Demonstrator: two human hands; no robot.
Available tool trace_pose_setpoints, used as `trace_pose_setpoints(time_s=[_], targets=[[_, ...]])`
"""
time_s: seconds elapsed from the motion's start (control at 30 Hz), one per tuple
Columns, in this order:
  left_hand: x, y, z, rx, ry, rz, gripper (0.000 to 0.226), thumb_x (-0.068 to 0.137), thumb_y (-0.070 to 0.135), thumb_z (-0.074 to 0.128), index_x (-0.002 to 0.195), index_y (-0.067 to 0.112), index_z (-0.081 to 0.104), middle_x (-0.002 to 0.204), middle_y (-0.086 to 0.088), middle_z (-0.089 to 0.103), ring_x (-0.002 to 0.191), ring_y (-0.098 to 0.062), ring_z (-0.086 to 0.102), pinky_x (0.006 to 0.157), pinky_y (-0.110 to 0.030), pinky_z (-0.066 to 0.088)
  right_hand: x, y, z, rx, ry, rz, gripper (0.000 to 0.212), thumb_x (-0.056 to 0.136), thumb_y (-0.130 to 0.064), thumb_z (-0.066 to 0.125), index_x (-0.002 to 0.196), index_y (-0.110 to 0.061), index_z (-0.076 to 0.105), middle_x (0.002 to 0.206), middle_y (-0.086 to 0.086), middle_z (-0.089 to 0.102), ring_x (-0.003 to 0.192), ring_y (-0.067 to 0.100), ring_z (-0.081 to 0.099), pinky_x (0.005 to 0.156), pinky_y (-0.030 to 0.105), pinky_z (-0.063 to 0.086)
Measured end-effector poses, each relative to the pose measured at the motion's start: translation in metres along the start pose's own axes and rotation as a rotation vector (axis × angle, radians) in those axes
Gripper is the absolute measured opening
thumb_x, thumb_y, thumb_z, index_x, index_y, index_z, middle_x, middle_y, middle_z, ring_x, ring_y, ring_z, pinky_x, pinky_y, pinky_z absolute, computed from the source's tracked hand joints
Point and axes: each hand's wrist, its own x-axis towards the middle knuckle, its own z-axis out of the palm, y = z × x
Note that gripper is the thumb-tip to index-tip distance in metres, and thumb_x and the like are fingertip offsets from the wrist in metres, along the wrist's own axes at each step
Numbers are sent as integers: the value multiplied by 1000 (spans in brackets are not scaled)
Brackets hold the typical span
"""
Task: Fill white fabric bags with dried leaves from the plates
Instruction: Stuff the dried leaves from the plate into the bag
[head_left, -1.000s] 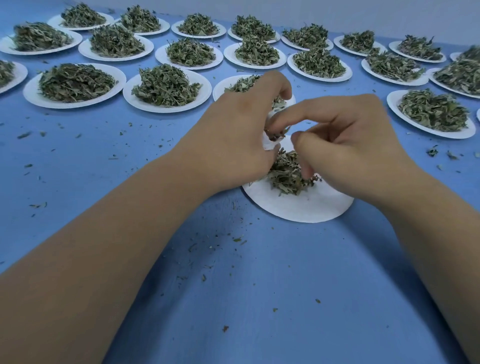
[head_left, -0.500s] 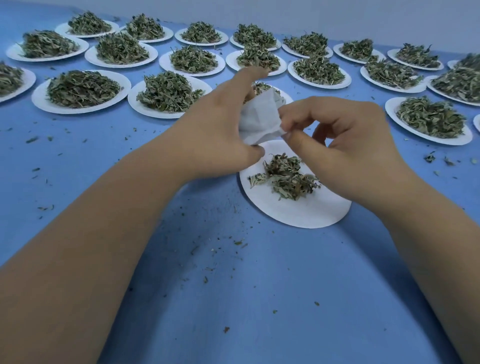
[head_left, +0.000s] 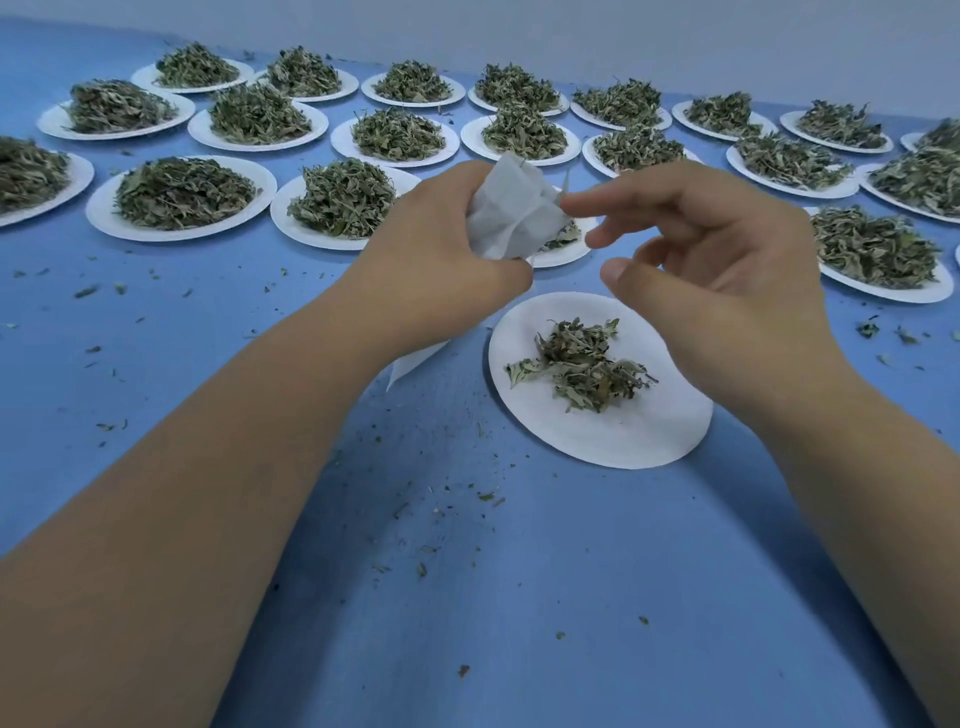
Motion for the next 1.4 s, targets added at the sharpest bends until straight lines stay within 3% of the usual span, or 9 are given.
trace_pose_setpoints(time_s=[0.23,0.4,0.6,0.73,0.8,0.9,1.03,1.23,1.4], targets=[[-2,3,1,36,-43,27,35,80,23,75,93,42,49,91,17,59,77,4,56,56,-12,38,-1,-4,1,-137,27,35,41,84,2,63,113,-27,71,113,-10,71,103,12,65,78,30,49],[-4,4,9,110,-73,72,38,79,16,70,77,35,38,73,18,46,61,4,43,48,-14,29,-8,-7,7,-253,-160,18,50,82,-5,61,107,-50,61,87,-14,63,65,23,48,62,25,43],[-4,5,7,84,-54,55,32,76,22,69,82,40,43,73,26,51,65,4,47,51,-10,34,-5,-9,0,-223,2,18,43,79,-8,53,106,-35,73,84,-7,69,54,40,51,56,45,48],[-5,7,6,71,-75,53,31,76,20,68,82,37,42,71,36,49,64,10,47,50,-6,34,-7,-12,3,-258,-112,60,43,81,-2,56,104,-36,68,78,-31,66,55,11,58,53,22,45],[-7,9,8,79,-93,69,35,77,17,67,78,37,38,70,37,47,63,11,46,51,-6,33,-8,-10,7,-260,-200,110,37,81,-2,57,105,-28,68,75,-24,65,56,8,57,52,14,39],[-8,9,8,58,-74,63,31,76,21,66,81,36,40,72,31,50,64,7,47,51,-7,34,-8,-12,8,-223,-155,134,36,80,-7,55,104,-28,70,73,-8,68,50,11,53,50,19,39],[-7,9,7,-4,-35,40,32,73,25,63,102,29,50,86,14,55,69,0,48,52,-11,36,-7,-14,3,-145,23,134,42,82,3,53,104,-27,74,68,-17,70,43,4,54,48,10,35],[-12,18,9,-66,-32,51,24,71,32,62,86,35,43,70,30,52,64,8,50,51,-6,35,-7,-14,13,-235,-134,136,37,81,-13,59,112,-30,69,79,-14,68,58,20,58,56,26,47],[-11,15,6,-149,-93,86,66,77,6,72,135,26,48,120,16,60,107,6,60,83,-15,53,-5,-14,13,-125,-187,149,38,82,-10,59,115,-26,68,93,2,69,75,36,61,59,39,50]])
